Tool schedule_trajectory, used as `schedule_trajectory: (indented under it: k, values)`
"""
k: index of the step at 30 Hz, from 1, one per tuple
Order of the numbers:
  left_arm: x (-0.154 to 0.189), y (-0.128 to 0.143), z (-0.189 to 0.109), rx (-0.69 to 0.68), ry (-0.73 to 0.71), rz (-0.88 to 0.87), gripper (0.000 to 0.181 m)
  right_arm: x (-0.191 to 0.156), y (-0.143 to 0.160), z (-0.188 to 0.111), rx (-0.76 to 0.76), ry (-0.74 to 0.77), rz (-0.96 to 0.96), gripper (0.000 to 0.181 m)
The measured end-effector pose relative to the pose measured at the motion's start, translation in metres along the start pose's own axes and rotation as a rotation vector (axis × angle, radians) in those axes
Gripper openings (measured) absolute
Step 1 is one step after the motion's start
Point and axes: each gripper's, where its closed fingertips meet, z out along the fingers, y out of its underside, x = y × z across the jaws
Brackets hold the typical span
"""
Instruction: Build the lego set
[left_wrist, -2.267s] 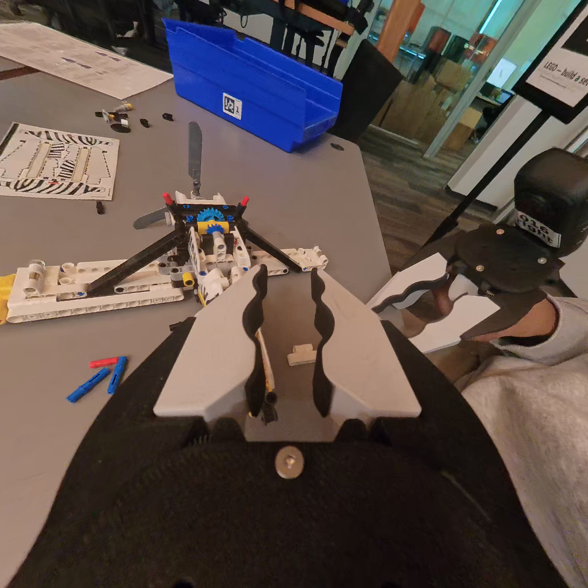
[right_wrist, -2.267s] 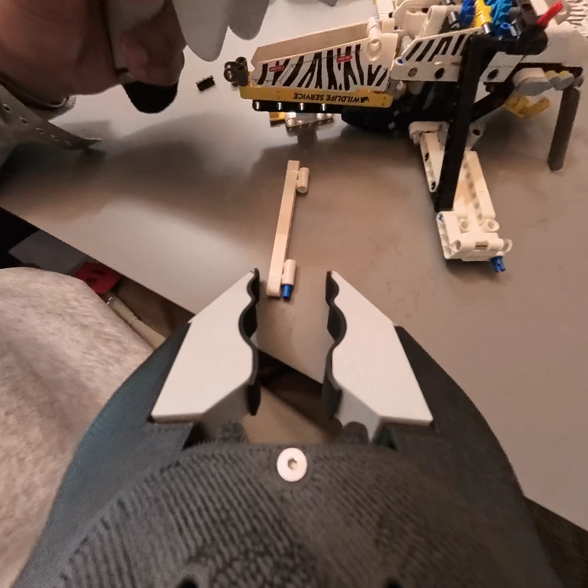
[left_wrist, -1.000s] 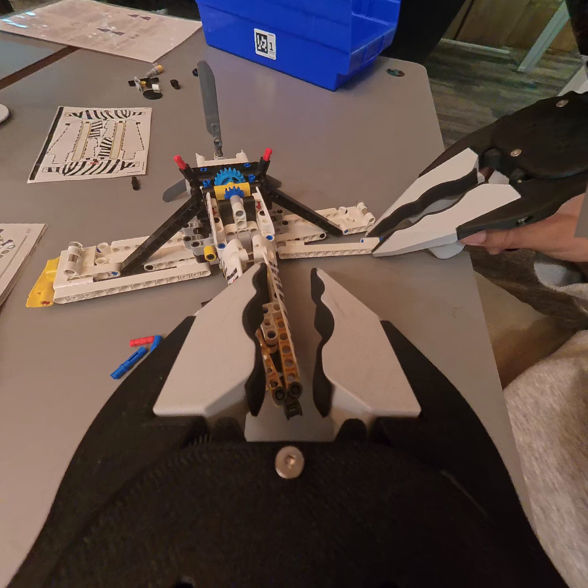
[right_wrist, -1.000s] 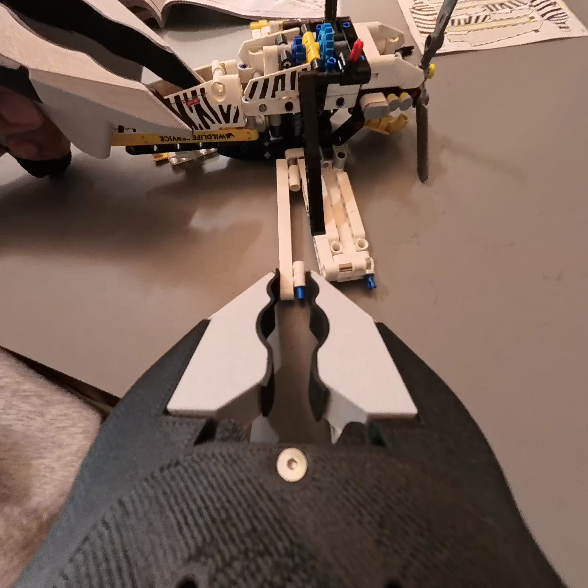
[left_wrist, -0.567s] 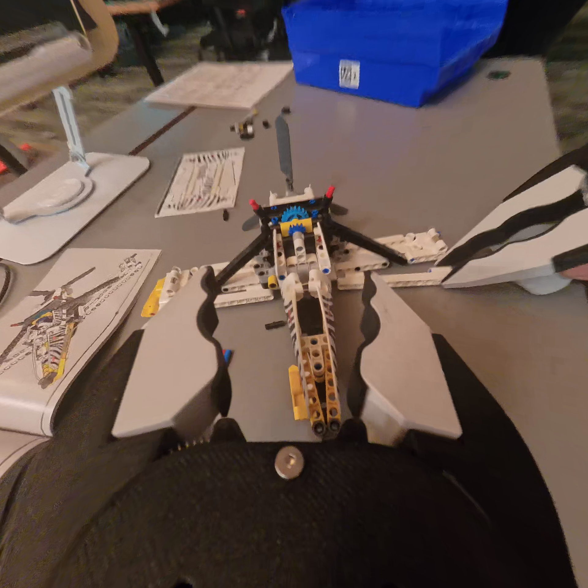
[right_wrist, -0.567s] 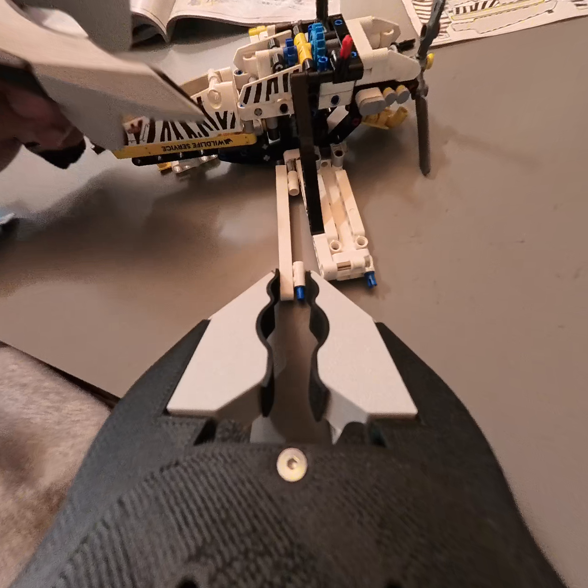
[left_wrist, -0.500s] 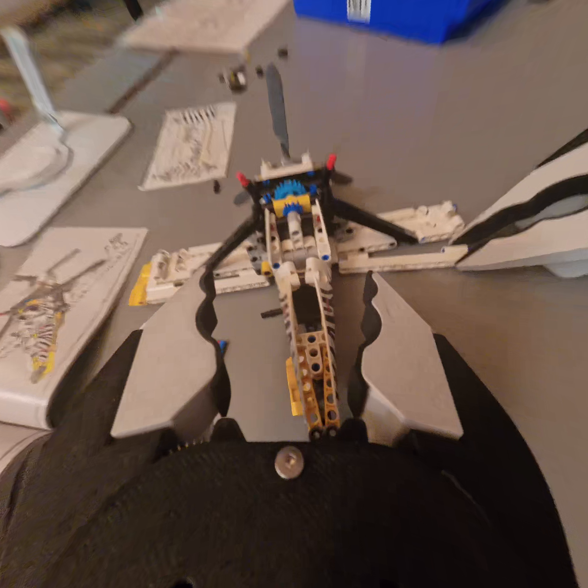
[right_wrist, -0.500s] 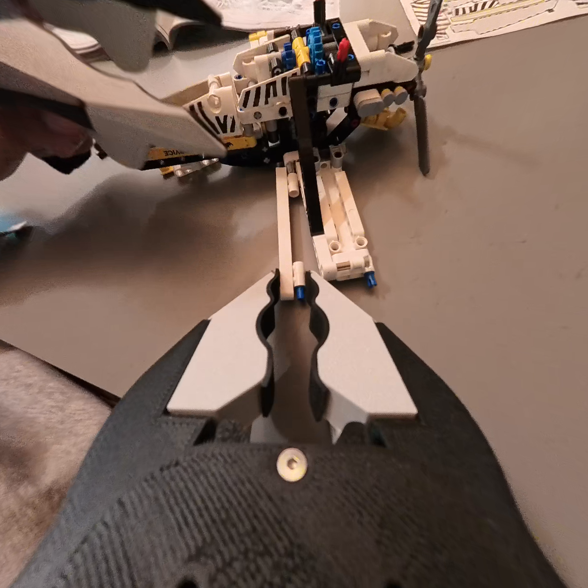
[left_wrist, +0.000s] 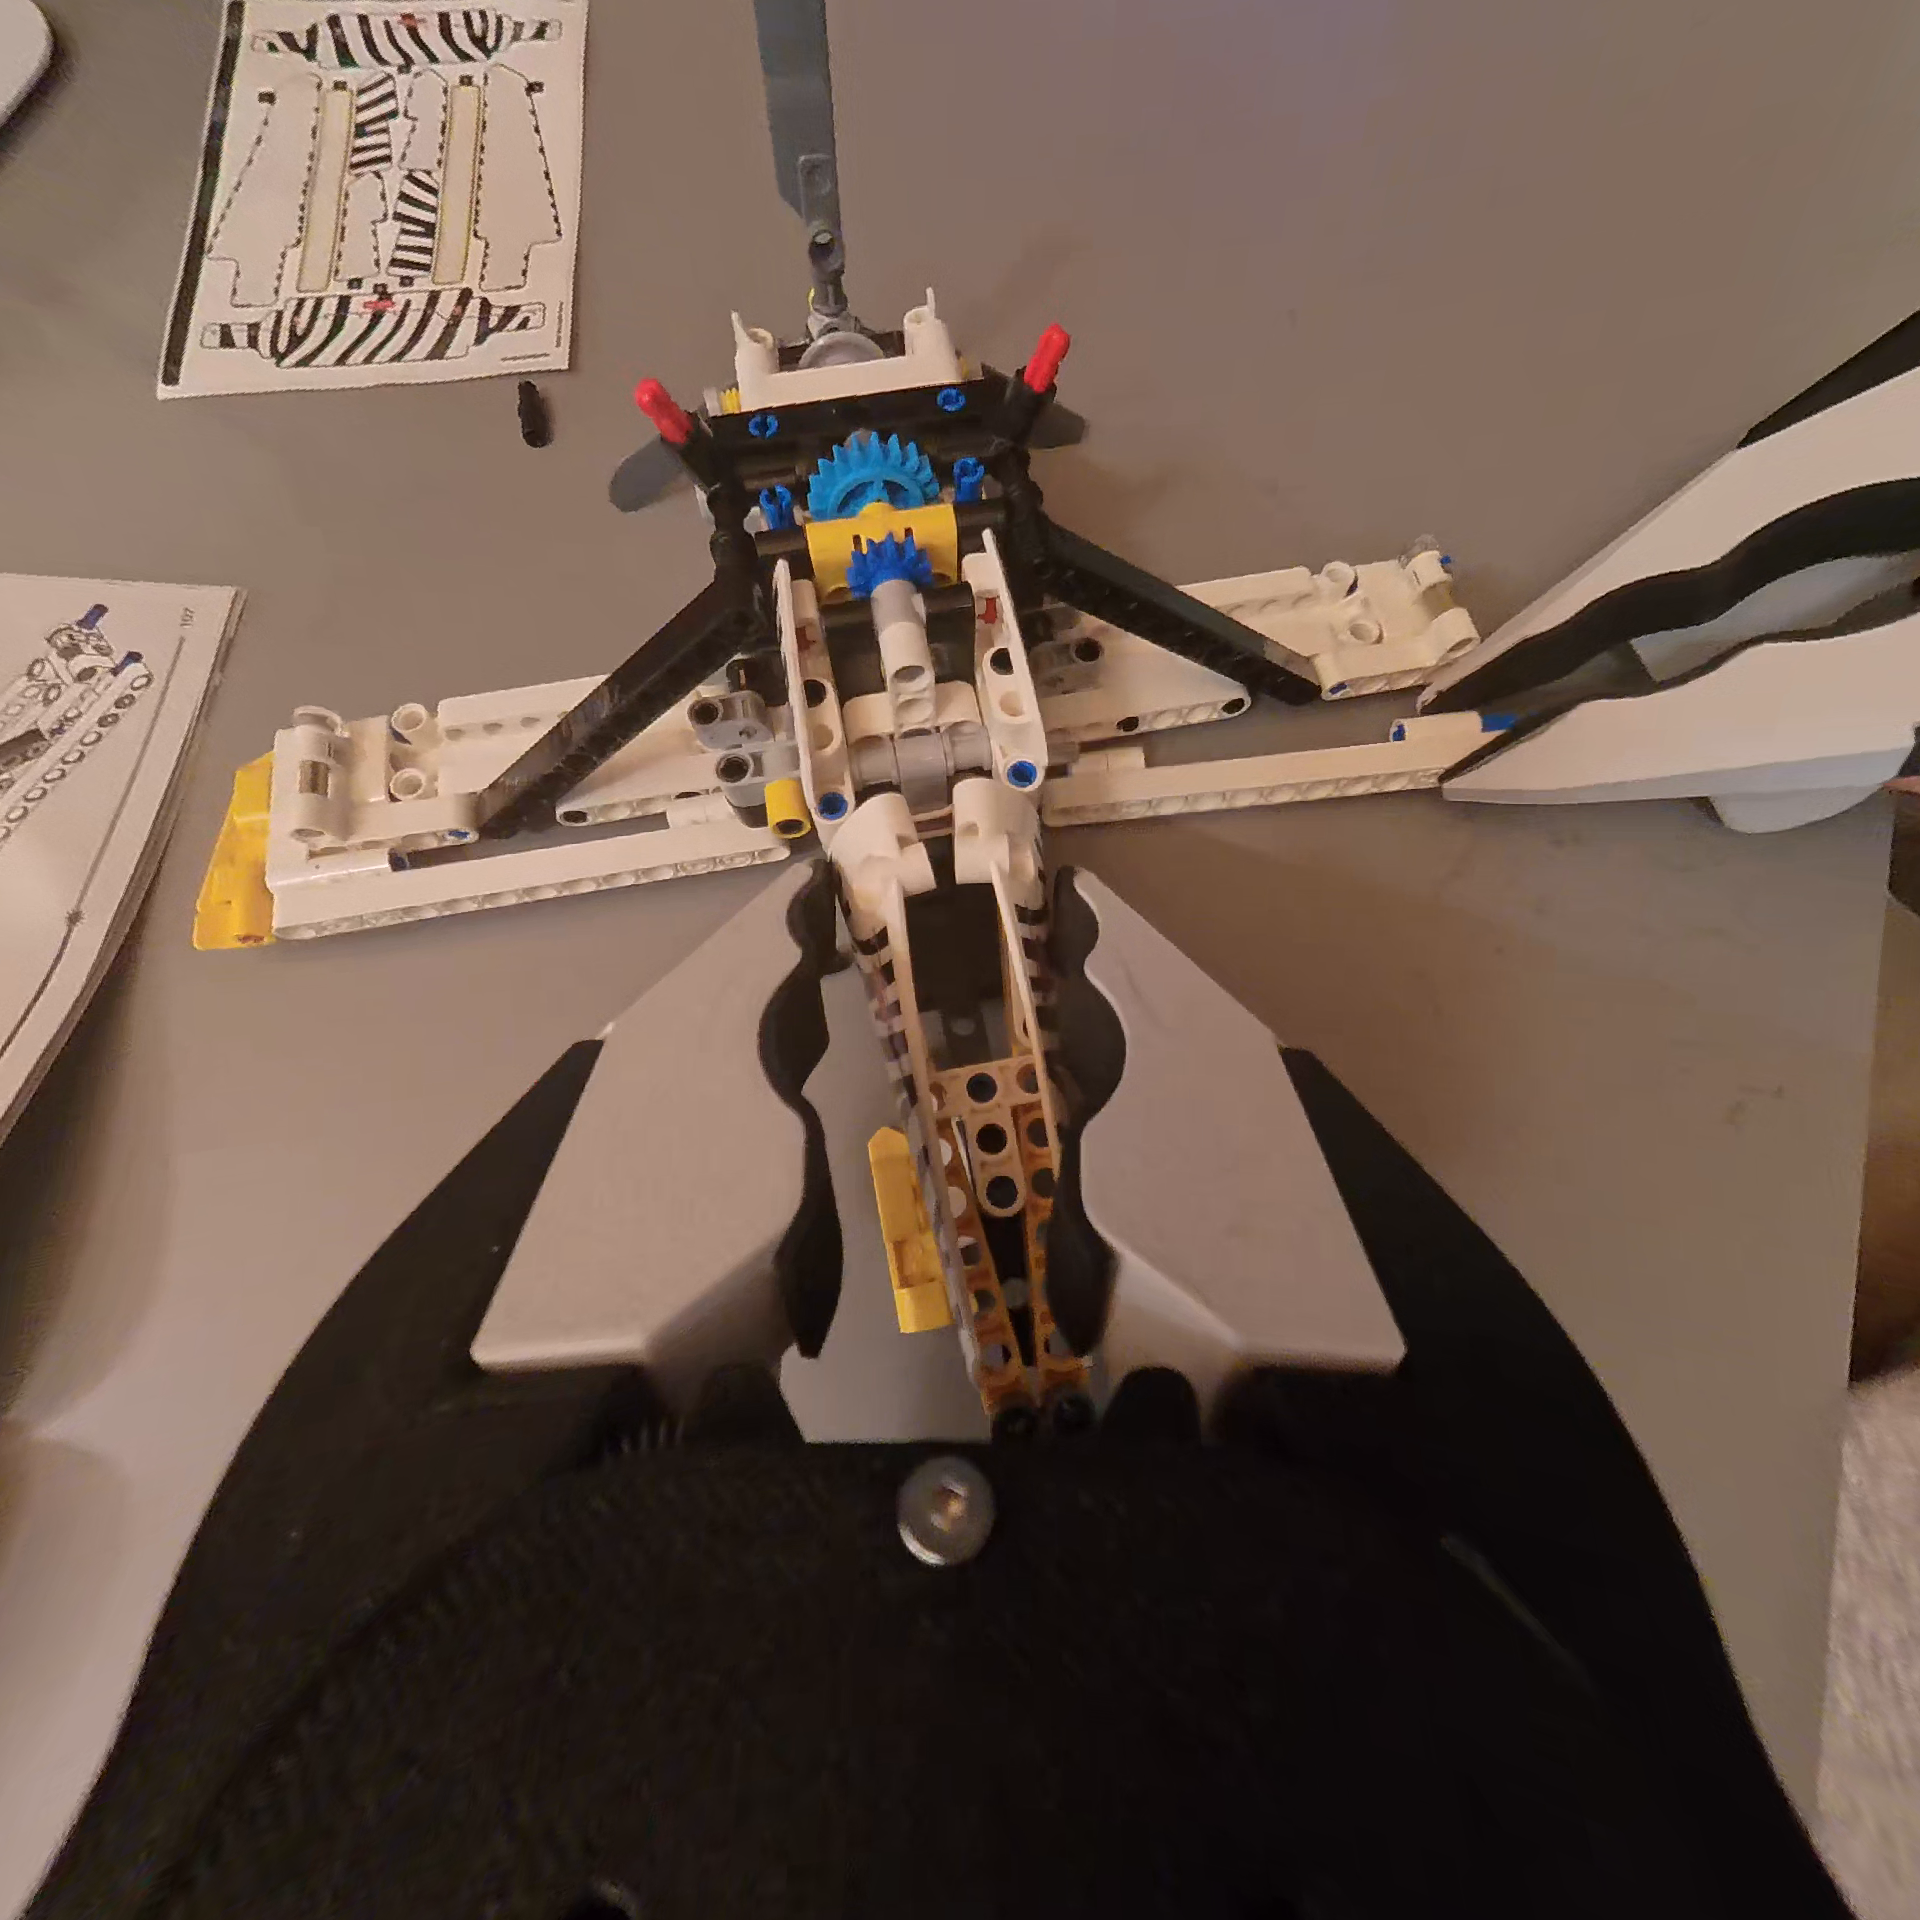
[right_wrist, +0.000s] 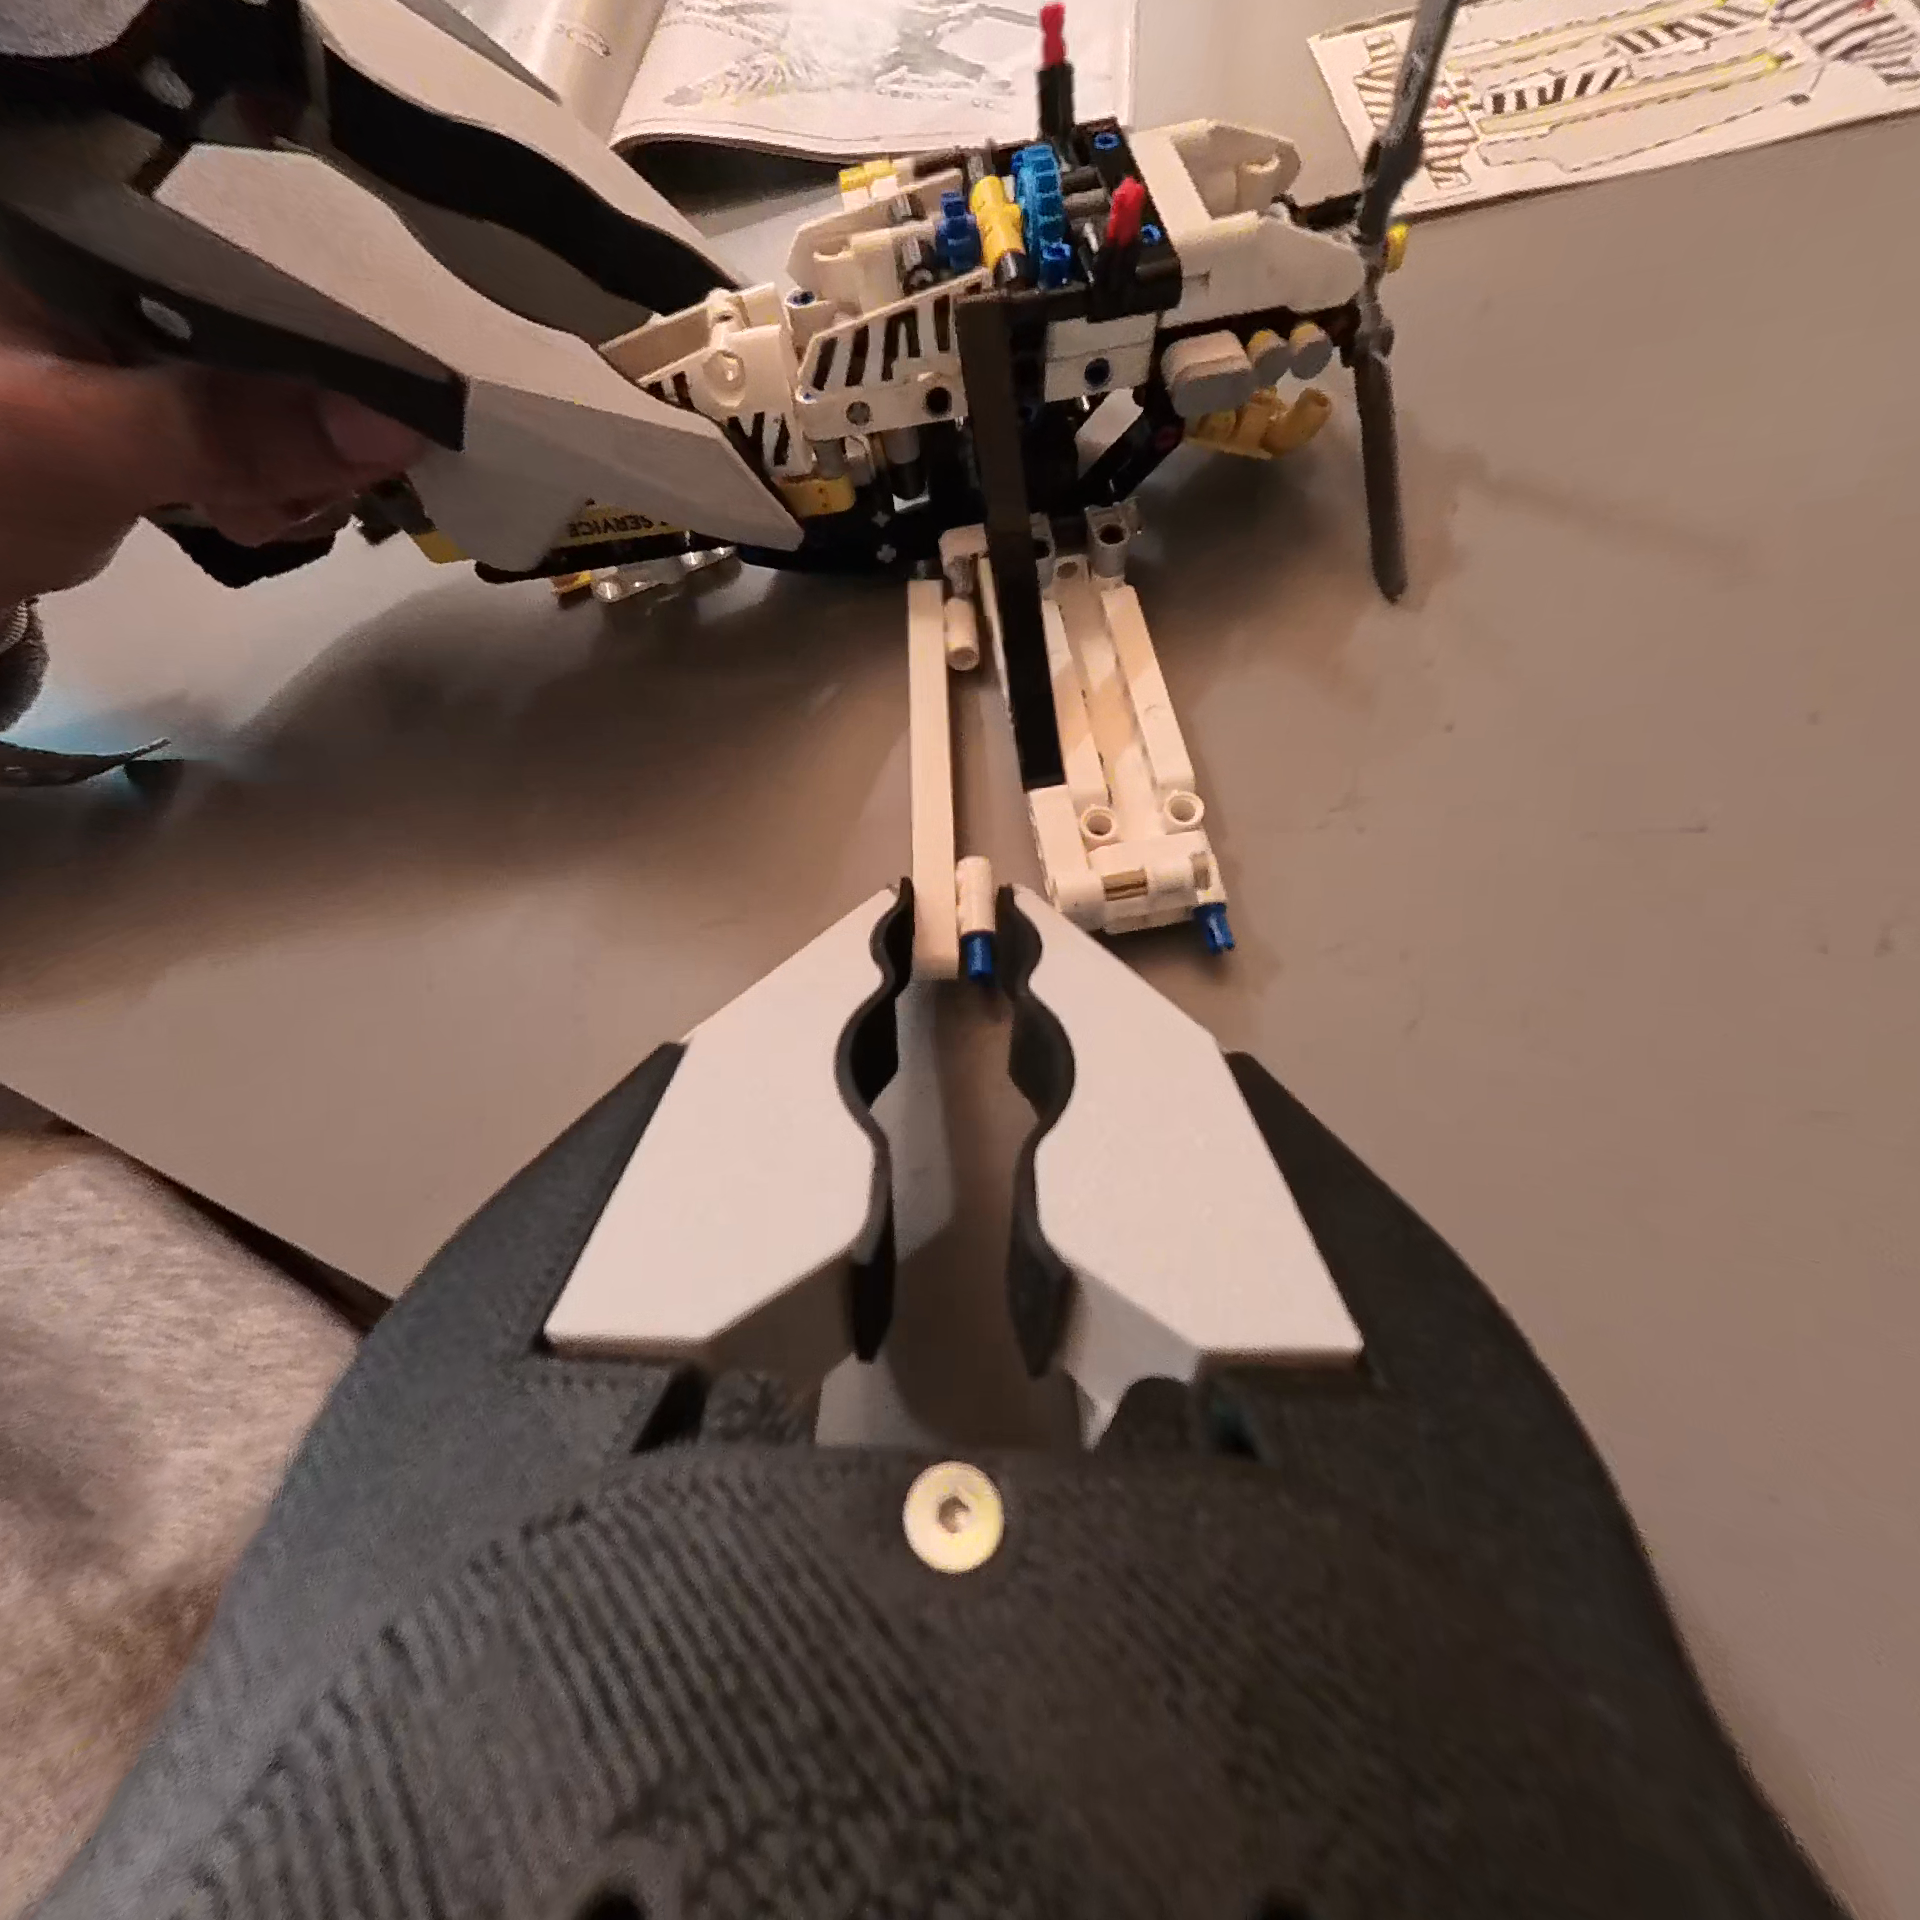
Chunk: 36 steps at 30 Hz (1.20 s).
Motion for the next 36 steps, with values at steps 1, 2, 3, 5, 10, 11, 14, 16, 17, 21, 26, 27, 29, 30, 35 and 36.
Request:
schedule_trajectory:
  k: [1, 2, 3, 5, 10, 11, 14, 16, 17, 21, 26, 27, 29, 30, 35, 36]
  values:
    - [0.000, 0.000, 0.000, 0.002, 0.000, -0.001, 0.041, 0.000, 0.000, -0.001, 0.002, 0.002, -0.012, 0.013]
    - [0.000, 0.000, 0.000, 0.005, 0.001, -0.002, 0.040, -0.001, 0.000, -0.001, 0.004, 0.005, -0.024, 0.013]
    - [0.000, 0.000, 0.000, 0.007, 0.002, -0.004, 0.040, -0.001, -0.001, -0.002, 0.009, 0.008, -0.032, 0.013]
    - [0.000, 0.000, 0.000, 0.010, 0.004, -0.007, 0.040, -0.001, -0.002, -0.004, 0.021, 0.006, -0.025, 0.013]
    - [0.000, 0.000, 0.000, 0.013, -0.003, -0.001, 0.041, 0.000, -0.004, -0.005, 0.045, -0.012, 0.008, 0.013]
    - [0.000, 0.000, 0.000, 0.013, -0.004, 0.000, 0.041, 0.000, -0.004, -0.004, 0.043, -0.012, 0.009, 0.013]
    - [0.000, 0.000, 0.000, 0.014, -0.007, 0.007, 0.041, 0.000, -0.002, -0.003, 0.029, -0.003, 0.000, 0.013]
    - [0.000, 0.000, 0.000, 0.013, -0.009, 0.010, 0.041, 0.000, -0.002, -0.002, 0.021, 0.006, -0.008, 0.013]
    - [0.000, 0.001, 0.000, 0.012, -0.011, 0.013, 0.041, 0.000, -0.002, -0.003, 0.020, 0.012, -0.012, 0.013]
    - [0.000, 0.001, 0.000, 0.004, -0.019, 0.032, 0.041, 0.001, -0.001, -0.002, 0.008, 0.056, -0.054, 0.014]
    - [-0.001, 0.002, 0.000, -0.004, -0.026, 0.041, 0.042, 0.005, -0.004, 0.000, 0.015, 0.169, -0.149, 0.014]
    - [-0.001, 0.002, 0.000, -0.007, -0.030, 0.046, 0.042, 0.005, -0.005, 0.001, 0.023, 0.186, -0.163, 0.014]
    - [-0.001, 0.003, 0.000, -0.010, -0.032, 0.053, 0.042, 0.004, -0.007, 0.000, 0.038, 0.214, -0.192, 0.014]
    - [-0.001, 0.003, 0.000, -0.010, -0.032, 0.054, 0.042, 0.004, -0.008, 0.000, 0.043, 0.223, -0.199, 0.014]
    - [-0.001, 0.002, 0.000, -0.008, -0.035, 0.053, 0.042, 0.006, -0.004, 0.006, -0.013, 0.267, -0.236, 0.014]
    - [-0.001, 0.002, 0.000, -0.009, -0.039, 0.055, 0.042, 0.006, -0.004, 0.007, -0.021, 0.280, -0.251, 0.014]
